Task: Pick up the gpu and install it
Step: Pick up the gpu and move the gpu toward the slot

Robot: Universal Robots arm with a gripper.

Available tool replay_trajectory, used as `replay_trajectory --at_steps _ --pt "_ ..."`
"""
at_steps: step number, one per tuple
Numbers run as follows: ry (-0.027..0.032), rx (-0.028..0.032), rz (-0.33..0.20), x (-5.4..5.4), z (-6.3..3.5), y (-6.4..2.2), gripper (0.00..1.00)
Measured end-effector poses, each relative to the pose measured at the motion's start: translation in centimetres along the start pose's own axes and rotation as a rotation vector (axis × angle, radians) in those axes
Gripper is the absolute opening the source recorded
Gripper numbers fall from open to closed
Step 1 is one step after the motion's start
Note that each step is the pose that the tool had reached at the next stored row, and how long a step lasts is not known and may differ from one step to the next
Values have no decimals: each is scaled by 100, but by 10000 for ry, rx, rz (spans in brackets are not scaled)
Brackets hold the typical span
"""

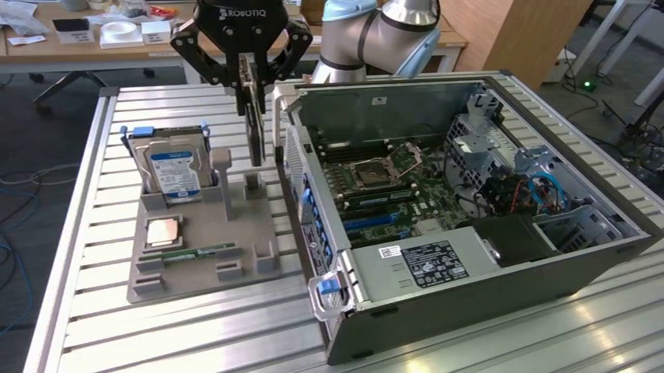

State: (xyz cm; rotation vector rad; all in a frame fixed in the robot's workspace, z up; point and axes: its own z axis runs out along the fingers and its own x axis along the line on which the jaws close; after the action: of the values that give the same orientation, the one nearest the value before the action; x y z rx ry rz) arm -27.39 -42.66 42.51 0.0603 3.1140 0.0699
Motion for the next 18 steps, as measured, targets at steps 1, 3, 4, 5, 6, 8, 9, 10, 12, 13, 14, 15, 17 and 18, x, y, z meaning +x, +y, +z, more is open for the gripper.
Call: replay_trajectory --at_steps 1,3,4,5,6,8,9,10,12,13,14,15,17,18 --pt "0 1 0 0 0 0 27" --pt "2 2 -3 -10 -1 0 27" --pt "2 1 -3 -19 -1 1 27" --pt "1 0 -1 -28 0 1 27" --pt "1 0 -1 -38 1 2 27" --pt "0 0 0 -61 2 3 27" --pt "0 0 0 -78 2 4 27" --pt "0 0 0 -98 3 5 27" --pt "0 -1 0 -136 4 7 27" --pt "0 0 0 -156 4 8 27" --pt "0 1 0 -177 4 9 27" --pt "0 0 0 -198 5 10 27" --pt "1 1 -1 -241 6 13 27" --pt "1 0 -1 -259 7 14 27"
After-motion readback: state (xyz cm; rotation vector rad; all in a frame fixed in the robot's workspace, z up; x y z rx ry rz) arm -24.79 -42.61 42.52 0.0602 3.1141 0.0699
